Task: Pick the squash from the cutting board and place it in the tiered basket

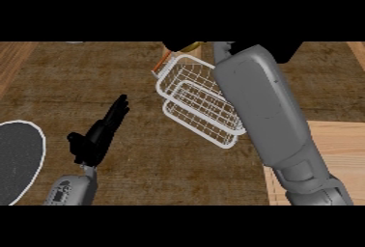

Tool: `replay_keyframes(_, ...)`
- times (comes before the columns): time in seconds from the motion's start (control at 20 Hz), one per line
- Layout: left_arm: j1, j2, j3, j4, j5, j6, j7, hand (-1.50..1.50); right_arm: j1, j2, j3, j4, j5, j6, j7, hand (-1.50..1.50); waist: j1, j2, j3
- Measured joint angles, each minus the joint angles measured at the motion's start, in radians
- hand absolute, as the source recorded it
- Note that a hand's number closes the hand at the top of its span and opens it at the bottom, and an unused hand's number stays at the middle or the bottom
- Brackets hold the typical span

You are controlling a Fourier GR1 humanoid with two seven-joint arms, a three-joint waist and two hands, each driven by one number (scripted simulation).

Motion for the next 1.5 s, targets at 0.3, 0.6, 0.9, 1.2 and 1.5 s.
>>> replay_keyframes(0.3,0.034,-0.005,-0.007,0.0,-0.013,0.005,-0.027,0.0,0.001,0.0,0.002,-0.017,-0.099,-0.109,0.001,-1.5,-0.009,-0.004,0.0)
replay_keyframes(0.6,0.048,-0.001,0.006,-0.004,-0.006,0.005,-0.03,0.0,0.008,-0.037,-0.006,-0.041,0.061,-0.22,-0.002,-1.5,-0.034,-0.01,-0.001)
replay_keyframes(0.9,0.088,0.009,0.02,-0.011,-0.007,0.013,-0.046,0.0,0.07,-0.154,-0.051,-0.163,0.247,-0.268,0.022,-1.5,-0.065,-0.02,0.0)
replay_keyframes(1.2,0.096,0.018,0.039,-0.025,0.006,0.014,-0.034,0.0,0.245,-0.244,-0.152,-0.467,0.255,-0.27,0.027,-1.5,-0.095,-0.026,0.002)
replay_keyframes(1.5,0.122,0.017,0.037,-0.045,0.004,0.018,-0.029,0.0,0.514,-0.329,-0.27,-0.829,0.126,-0.191,0.042,-1.5,-0.108,-0.027,0.002)
